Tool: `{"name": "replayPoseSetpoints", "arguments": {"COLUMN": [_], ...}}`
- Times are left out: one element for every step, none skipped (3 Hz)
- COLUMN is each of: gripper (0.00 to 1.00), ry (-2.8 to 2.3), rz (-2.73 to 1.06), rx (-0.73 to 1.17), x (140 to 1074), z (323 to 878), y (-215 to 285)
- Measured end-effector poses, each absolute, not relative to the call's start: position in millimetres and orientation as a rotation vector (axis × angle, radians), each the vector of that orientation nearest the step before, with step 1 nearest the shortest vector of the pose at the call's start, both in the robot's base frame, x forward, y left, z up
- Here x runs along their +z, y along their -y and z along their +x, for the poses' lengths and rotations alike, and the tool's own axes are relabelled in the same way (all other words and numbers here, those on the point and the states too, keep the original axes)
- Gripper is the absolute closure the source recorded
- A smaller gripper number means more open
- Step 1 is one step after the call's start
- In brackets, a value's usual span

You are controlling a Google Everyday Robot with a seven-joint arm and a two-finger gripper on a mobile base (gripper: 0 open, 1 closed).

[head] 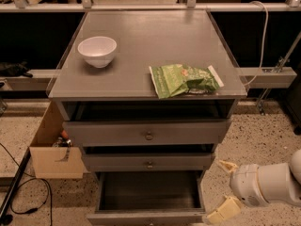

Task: Close bottom drawer

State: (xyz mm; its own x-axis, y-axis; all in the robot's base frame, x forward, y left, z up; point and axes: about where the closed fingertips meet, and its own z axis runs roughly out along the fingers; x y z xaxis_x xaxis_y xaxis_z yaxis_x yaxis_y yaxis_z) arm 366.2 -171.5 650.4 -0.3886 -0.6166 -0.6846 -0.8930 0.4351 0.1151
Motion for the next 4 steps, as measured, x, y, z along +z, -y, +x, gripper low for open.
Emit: {"name": "replayPoseSetpoints", "arguments": {"gripper": [0.00, 0.00, 0.00, 0.00], "ry": [-2.132, -2.202, -2.252, -2.256], "rz": [-1.265, -1.216, -1.191, -1.187], "rx": [0.647, 0.679, 0.700, 0.744], "x": [650.3, 614.0, 568.4, 517.8], "z": [366.2, 369.4, 370.9, 378.1], "y": [171.5, 169.0, 171.0, 179.2]}}
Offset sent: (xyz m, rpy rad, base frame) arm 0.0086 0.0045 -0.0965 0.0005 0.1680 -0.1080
